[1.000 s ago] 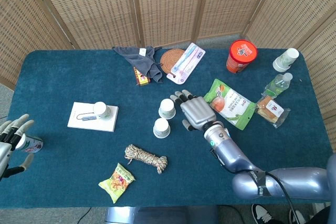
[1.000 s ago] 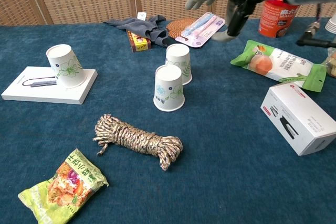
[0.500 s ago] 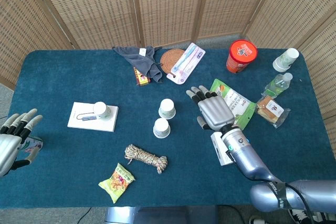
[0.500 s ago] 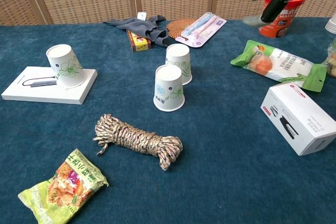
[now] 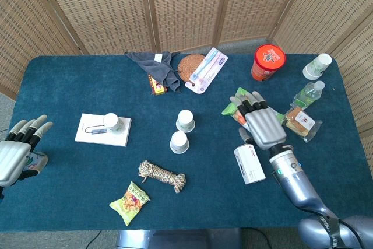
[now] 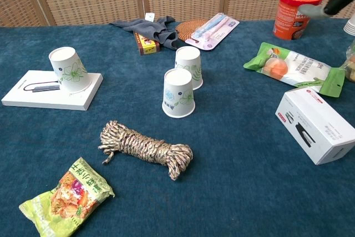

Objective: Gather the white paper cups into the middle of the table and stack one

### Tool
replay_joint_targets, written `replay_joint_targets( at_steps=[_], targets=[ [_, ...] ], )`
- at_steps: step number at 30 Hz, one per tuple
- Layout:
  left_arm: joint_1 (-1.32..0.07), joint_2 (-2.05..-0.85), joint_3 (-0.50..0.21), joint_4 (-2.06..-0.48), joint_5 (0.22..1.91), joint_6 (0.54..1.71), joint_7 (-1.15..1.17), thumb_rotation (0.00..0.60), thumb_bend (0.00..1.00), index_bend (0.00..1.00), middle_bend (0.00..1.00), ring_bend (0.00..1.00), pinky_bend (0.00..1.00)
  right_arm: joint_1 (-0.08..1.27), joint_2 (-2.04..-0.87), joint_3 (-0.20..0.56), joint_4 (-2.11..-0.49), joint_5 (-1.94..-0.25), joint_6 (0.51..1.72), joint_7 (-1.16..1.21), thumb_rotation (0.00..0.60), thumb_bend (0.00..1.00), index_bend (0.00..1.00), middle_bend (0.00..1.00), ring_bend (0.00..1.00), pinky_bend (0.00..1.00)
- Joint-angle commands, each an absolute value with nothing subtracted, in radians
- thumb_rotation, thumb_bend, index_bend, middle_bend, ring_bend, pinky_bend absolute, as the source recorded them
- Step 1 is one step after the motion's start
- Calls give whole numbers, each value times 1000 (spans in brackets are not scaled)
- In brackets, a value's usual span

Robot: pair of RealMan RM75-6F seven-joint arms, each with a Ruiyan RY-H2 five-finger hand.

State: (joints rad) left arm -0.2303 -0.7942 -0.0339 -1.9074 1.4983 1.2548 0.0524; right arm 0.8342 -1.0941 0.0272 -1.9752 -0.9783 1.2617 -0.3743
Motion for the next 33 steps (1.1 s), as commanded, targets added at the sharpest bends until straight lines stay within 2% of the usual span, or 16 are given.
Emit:
replay_joint_targets(
  at_steps=[1, 11, 24, 33],
  targets=[
    [-241, -798, -39, -1905, 1485, 1240, 54, 600, 467, 0, 0, 0, 0, 783, -1076, 18, -1946, -1034, 1270, -323, 600, 495, 24, 0, 0, 40],
    [-267, -816, -52, -1889, 1456, 1216, 51, 600, 466, 0, 0, 0, 0, 683, -1070, 24, -1882, -1124, 1277, -231, 600, 489, 27, 0, 0, 12],
    [-315, -847, -72, -1860, 1426, 1167, 53, 600, 466, 0, 0, 0, 0, 579, -1062, 44, -1865, -1155, 1310, -230, 600, 486, 30, 0, 0, 0],
    [-374, -897, -85, -1806, 1400, 1091, 42, 600, 466, 0, 0, 0, 0, 503, -1057, 44, -1877, -1192, 1342, -217, 600, 488, 33, 0, 0, 0]
  ],
)
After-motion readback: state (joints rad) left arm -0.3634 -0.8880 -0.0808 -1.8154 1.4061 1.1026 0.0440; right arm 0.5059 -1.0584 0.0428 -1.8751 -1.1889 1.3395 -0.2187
